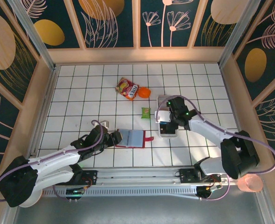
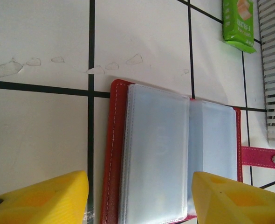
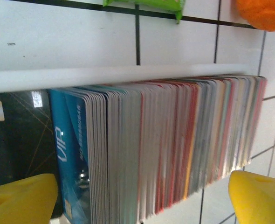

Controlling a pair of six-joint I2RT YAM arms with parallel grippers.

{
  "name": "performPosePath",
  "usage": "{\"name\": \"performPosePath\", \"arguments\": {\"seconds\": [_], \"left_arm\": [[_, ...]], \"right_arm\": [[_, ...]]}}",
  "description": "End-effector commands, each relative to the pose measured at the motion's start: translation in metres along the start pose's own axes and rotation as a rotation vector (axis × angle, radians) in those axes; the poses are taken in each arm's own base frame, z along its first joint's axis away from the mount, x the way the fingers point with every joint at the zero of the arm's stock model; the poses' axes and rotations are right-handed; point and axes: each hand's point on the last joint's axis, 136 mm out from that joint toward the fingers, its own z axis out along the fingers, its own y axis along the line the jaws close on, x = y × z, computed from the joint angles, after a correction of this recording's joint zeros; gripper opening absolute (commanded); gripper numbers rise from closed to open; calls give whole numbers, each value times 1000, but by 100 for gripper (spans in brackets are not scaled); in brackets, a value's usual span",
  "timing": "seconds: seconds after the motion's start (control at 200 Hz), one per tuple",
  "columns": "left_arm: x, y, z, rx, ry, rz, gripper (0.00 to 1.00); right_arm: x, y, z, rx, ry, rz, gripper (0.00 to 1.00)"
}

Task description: Put the credit cards into the card holder

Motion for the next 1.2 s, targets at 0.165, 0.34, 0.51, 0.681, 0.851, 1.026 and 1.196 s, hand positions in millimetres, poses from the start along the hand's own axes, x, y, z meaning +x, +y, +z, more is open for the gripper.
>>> {"name": "performPosePath", "arguments": {"seconds": [0.165, 0.34, 0.51, 0.681, 0.851, 1.026, 1.196], "left_arm": [[6, 0, 0, 21, 15, 3, 56], [7, 2, -1, 24, 11, 0, 52], [8, 1, -1, 27, 14, -3, 48], [8, 0, 0, 33, 15, -7, 44], [9, 0, 0, 38, 22, -12, 41], [10, 1, 1, 34, 24, -15, 40], [8, 2, 0, 28, 14, -15, 38]], "right_arm": [[-9, -17, 18, 44, 21, -43, 82], [-9, -27, 13, 62, 33, -37, 66], [-6, -25, 4, 64, 38, -46, 47], [-5, -20, -2, 57, 34, -52, 38], [-3, -17, -3, 55, 36, -60, 28], [-4, -20, -10, 61, 35, -55, 18], [-6, -22, -28, 57, 25, -17, 6]]}}
